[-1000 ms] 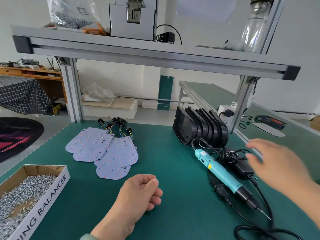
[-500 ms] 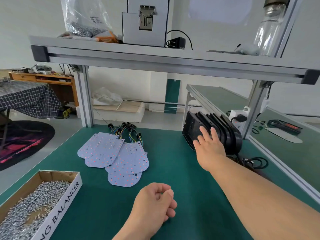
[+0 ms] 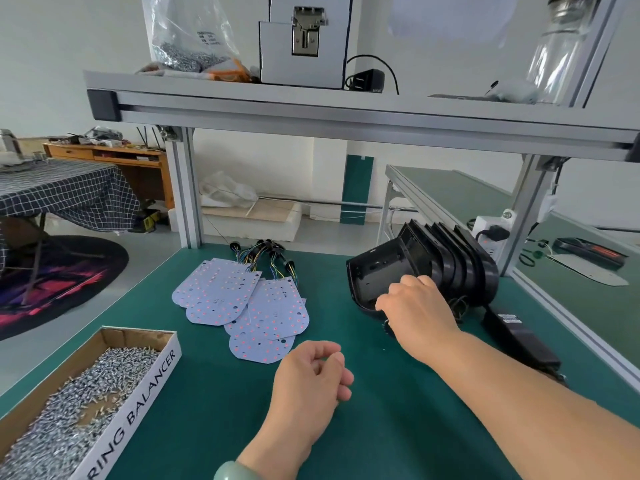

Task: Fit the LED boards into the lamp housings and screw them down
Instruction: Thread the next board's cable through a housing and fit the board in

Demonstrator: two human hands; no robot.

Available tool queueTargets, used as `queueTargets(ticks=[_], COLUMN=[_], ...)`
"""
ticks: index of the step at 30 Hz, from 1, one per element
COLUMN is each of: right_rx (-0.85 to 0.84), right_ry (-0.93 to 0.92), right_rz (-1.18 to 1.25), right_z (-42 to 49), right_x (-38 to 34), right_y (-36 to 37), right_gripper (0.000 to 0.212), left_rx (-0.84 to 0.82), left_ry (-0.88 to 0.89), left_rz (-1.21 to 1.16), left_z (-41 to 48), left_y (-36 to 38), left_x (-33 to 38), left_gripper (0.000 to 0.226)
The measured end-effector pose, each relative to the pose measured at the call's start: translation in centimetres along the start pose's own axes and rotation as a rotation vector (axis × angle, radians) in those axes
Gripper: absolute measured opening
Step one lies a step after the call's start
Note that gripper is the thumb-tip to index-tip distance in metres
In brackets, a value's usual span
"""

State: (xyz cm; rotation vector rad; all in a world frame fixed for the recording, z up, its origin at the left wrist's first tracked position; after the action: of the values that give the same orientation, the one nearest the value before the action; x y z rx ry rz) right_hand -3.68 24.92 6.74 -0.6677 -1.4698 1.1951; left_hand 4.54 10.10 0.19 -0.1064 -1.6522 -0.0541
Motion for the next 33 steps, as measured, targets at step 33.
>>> queueTargets(ticks=[33], right_rx=[-0.251], right_ry=[0.498], right_rz=[0.268], right_z=[-11.7], right_x=[7.7], right_y=[5.8], right_gripper=[0.033], left_rx=[0.201], left_ry=[-0.329], left_rz=[1.355], left_z=[8.1], left_y=[-10.0], left_x=[1.1], left_gripper=[0.041])
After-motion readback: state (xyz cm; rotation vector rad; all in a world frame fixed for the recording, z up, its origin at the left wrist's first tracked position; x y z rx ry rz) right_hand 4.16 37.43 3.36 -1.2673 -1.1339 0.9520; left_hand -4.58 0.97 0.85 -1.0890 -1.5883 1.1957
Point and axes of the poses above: each hand's wrist, its own z-axis towards the middle knuckle, its own y-axis out of the palm, x = y × z, the point moved 7 cm from there along z, towards the middle knuckle, and after that the axes turned 11 degrees about -x, right-handed, at the moved point
